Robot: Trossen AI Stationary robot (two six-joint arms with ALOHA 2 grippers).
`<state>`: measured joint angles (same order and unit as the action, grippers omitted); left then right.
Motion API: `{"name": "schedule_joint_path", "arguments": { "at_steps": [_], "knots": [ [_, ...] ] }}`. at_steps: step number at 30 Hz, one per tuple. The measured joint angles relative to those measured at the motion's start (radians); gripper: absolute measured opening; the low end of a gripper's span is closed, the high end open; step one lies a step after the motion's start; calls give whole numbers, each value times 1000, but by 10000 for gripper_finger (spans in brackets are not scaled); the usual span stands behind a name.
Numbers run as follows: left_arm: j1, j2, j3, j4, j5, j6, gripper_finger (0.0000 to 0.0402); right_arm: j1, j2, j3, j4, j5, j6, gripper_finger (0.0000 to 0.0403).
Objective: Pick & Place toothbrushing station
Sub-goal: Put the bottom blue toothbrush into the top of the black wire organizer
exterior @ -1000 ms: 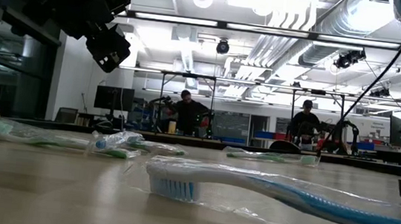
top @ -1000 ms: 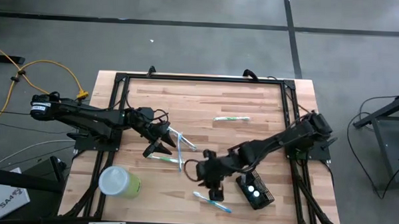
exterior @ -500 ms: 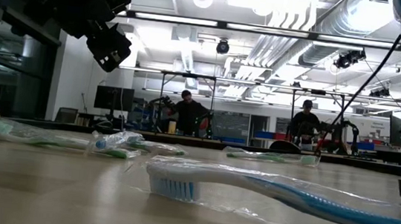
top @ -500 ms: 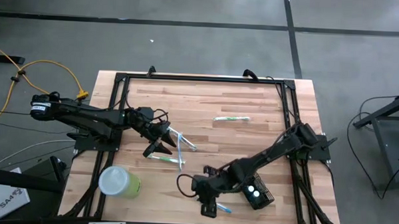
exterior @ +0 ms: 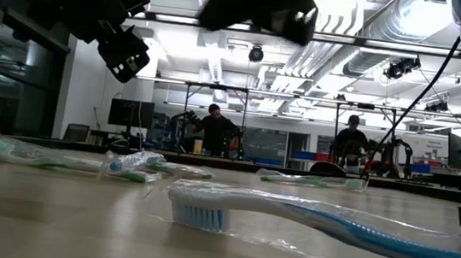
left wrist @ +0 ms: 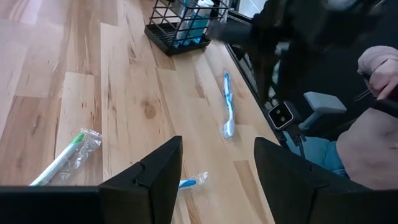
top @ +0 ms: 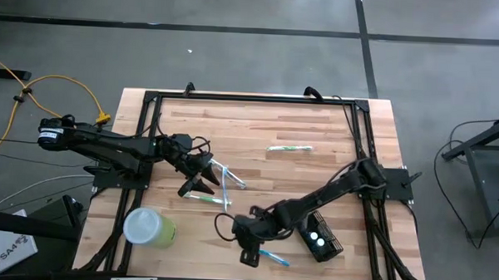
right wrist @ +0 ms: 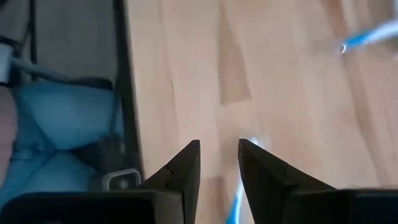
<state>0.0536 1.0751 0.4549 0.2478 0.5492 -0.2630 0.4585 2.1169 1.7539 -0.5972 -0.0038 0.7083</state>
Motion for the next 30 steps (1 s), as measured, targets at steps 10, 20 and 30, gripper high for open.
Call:
{"name": "schedule_joint_path", "arguments": {
  "at_steps": [10,20,30],
  "knots": [
    [0,0,0,-2,31,0,195,-40,57,-3,-16,-61,-5,101],
    [0,0,0,0,52,1,195,-60,108,-3,10,-105,-32,101],
    [0,0,0,4,52,1,195,-63,116,-3,20,-94,-58,101]
  ]
}}
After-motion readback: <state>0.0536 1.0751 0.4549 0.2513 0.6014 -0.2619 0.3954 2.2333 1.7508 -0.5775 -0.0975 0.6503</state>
